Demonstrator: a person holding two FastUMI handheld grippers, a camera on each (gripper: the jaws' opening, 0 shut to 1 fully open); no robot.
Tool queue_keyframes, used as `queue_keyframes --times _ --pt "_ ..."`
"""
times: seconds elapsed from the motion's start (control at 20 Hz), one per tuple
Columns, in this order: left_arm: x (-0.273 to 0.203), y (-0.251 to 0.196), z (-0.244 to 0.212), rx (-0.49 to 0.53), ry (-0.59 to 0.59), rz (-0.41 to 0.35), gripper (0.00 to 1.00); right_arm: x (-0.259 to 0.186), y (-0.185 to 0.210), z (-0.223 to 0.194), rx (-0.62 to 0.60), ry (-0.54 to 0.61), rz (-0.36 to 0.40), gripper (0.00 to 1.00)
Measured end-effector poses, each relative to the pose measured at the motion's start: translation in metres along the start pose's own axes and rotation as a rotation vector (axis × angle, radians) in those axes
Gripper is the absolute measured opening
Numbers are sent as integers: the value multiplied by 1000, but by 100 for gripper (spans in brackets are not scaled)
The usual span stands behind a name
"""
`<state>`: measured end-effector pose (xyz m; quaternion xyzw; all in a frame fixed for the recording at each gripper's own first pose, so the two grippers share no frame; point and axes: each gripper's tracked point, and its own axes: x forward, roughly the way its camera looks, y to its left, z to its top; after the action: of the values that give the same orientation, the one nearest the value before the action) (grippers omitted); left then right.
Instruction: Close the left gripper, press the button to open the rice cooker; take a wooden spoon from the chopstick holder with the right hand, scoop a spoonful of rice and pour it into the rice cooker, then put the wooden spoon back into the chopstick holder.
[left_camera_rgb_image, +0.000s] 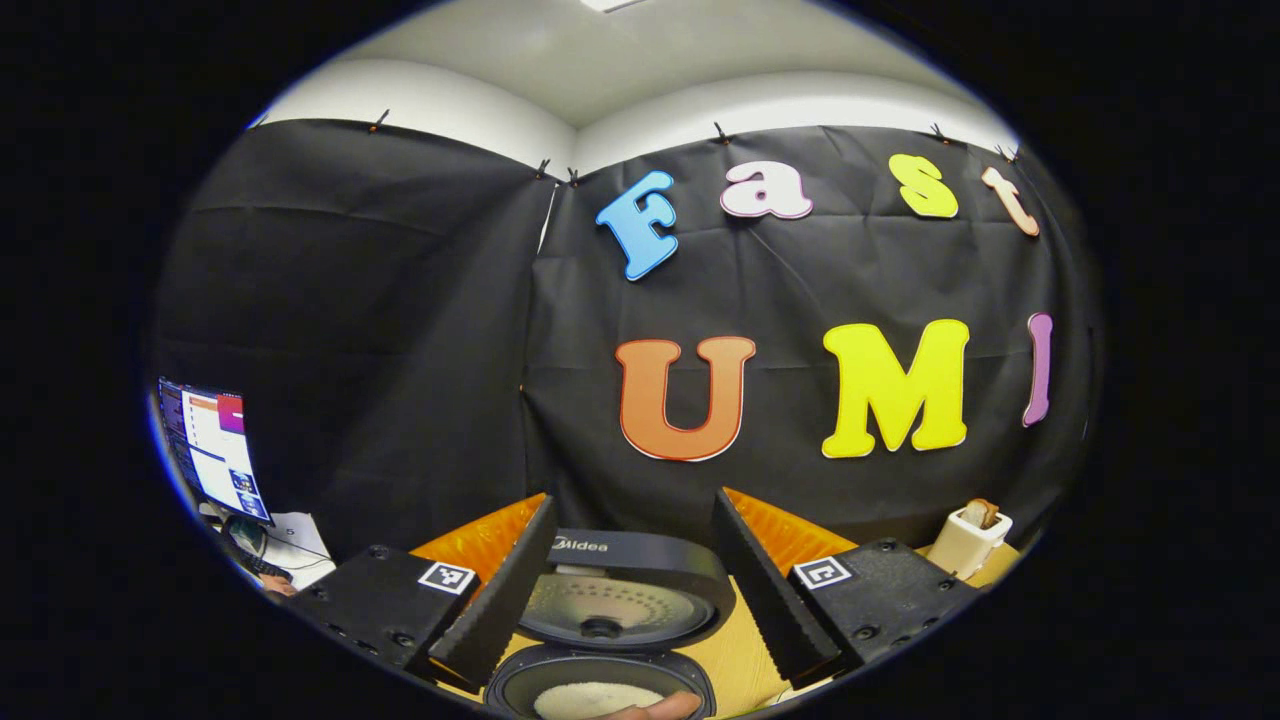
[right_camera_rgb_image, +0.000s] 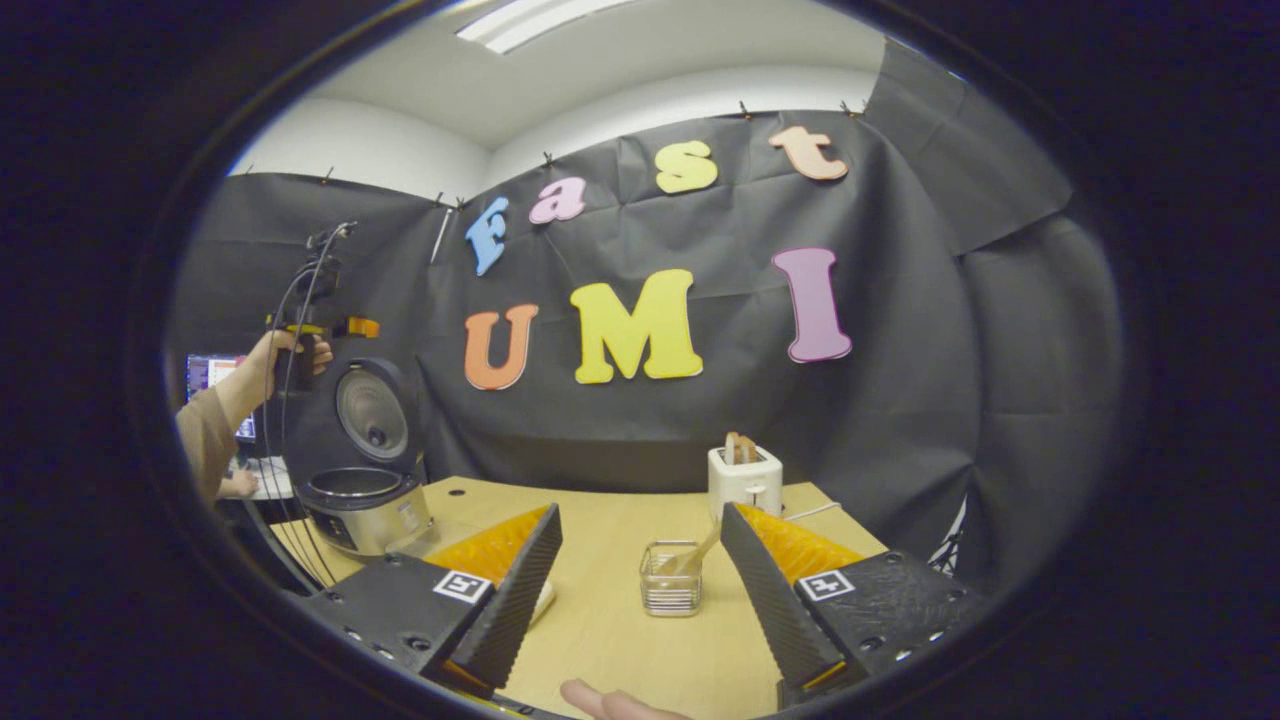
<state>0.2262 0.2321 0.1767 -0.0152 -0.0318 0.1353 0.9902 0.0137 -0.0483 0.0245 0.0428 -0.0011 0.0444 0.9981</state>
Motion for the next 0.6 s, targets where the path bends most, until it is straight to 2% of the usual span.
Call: queue_keyframes --times 0.1,0.15,0.2,0.3,0.45,0.55,0.6 --pt "18 8 2 44 -18 36 99 6 -5 -4 7 -1 -17 95" --pt "26 8 -3 55 -10 41 99 8 -5 -7 11 5 -18 92" --pt "33 9 -10 66 13 42 99 11 -6 -12 16 16 -18 96" --pt "44 8 -22 78 60 52 99 17 -8 -19 31 40 -22 96" --pt "46 4 -43 83 137 44 99 21 -11 -23 46 59 -27 92" --pt "43 8 -42 138 112 44 99 21 -14 -22 48 54 -37 92" --pt "38 5 -39 162 102 41 96 20 -15 -21 51 53 -43 96"
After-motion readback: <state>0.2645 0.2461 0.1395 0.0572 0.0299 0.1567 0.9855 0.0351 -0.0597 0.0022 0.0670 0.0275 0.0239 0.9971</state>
